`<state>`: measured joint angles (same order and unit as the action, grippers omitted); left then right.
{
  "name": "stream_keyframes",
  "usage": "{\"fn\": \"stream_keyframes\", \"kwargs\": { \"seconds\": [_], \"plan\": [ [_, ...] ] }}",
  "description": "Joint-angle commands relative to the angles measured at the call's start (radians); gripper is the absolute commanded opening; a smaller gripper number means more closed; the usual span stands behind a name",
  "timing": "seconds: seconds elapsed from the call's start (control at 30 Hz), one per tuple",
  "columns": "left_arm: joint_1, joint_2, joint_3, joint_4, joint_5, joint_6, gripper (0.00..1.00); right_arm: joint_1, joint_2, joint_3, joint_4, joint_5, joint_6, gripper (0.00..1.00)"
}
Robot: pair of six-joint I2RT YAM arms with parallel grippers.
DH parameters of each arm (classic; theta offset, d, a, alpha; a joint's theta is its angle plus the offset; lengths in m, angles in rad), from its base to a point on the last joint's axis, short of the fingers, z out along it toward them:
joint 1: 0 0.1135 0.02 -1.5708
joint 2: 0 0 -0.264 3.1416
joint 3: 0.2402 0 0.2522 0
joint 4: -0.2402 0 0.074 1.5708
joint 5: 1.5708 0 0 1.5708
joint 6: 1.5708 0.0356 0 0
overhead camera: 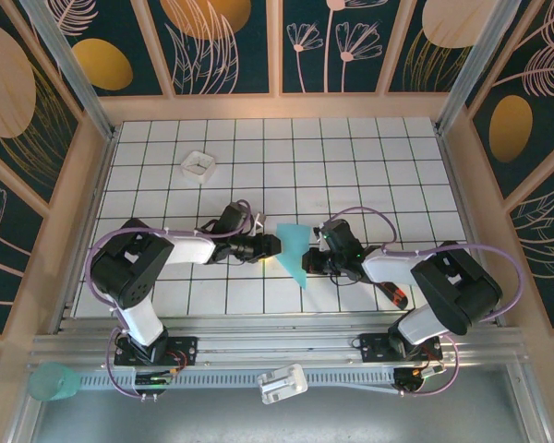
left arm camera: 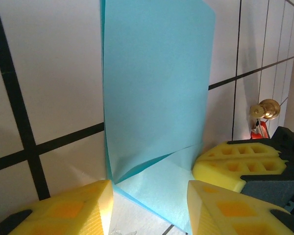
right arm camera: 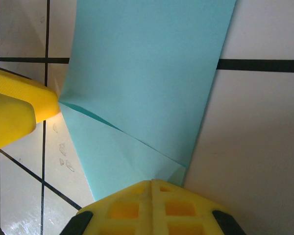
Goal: Fold a paper plane with a square sheet of paper (pick it up from the middle)
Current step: Fourth fold the wing at the center of the table.
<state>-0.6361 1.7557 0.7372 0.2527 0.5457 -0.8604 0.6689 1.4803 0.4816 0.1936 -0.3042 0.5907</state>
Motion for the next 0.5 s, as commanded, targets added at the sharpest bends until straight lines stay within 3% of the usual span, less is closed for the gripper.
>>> {"fn": "stream_keyframes", "kwargs": {
  "seconds": [0.0,0.47],
  "plan": [
    [-0.006,0.027,0.033,-0.049,-0.005,-0.005,0.44,-0.005,0.015,-0.023,-0.011,0.037,0.013,0.0],
    [-0.005,0.028,0.017,0.035,0.028,-0.102,0.41,-0.009,0.008,-0.035,-0.009,0.042,0.014,0.0]
  ]
}}
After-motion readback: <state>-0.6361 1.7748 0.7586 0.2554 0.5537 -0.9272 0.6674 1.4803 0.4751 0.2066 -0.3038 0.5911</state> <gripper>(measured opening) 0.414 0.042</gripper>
